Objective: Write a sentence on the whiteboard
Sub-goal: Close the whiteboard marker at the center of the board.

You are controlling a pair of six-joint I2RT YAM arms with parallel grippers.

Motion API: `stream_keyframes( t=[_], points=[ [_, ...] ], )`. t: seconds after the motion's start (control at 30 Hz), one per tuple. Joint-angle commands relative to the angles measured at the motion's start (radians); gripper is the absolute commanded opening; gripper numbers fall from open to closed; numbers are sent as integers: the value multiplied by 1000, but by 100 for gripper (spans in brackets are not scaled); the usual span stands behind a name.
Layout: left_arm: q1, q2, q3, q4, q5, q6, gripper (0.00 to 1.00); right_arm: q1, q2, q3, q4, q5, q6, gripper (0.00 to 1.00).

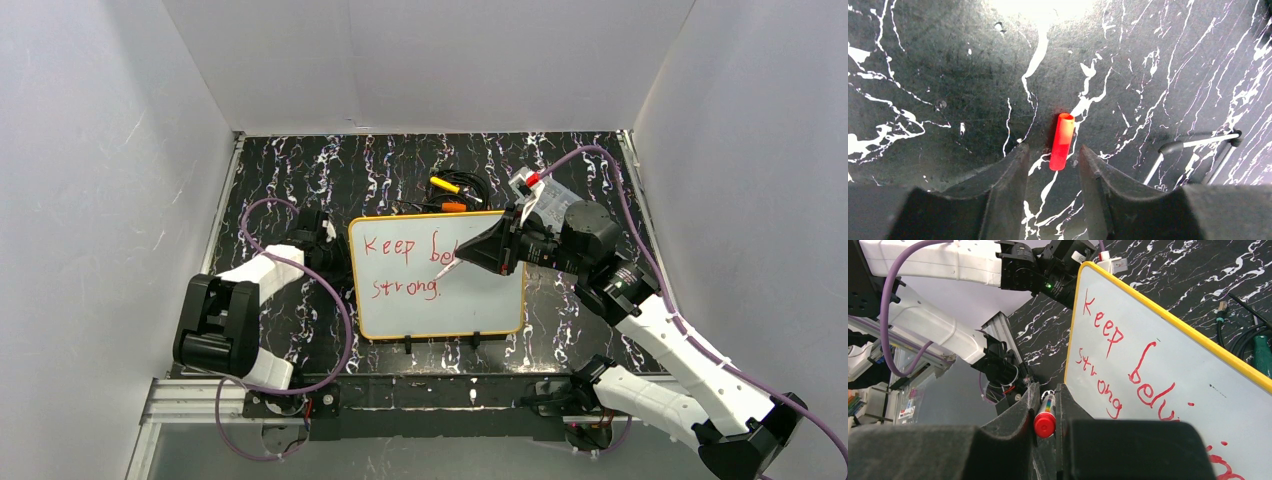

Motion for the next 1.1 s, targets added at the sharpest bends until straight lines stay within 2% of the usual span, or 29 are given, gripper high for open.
stream_keyframes(
  t=[0.0,0.27,0.5,0.83,1.07],
  points=[
    [-8,19,17,-48,-66,53,37,-4,-11,-7,49,18,7,1],
    [-13,-32,-1,-111,-232,70,31,-4,-5,-15,63,13,13,1],
    [-13,-103,28,-175,-329,85,29,-3,-11,-22,65,12,13,1],
    [-13,-124,3,-129,-170,10,30,-4,-16,-30,66,13,11,1],
    [-13,-90,-8,-104,-150,-14,35,-3,-19,-34,67,13,8,1]
  ],
)
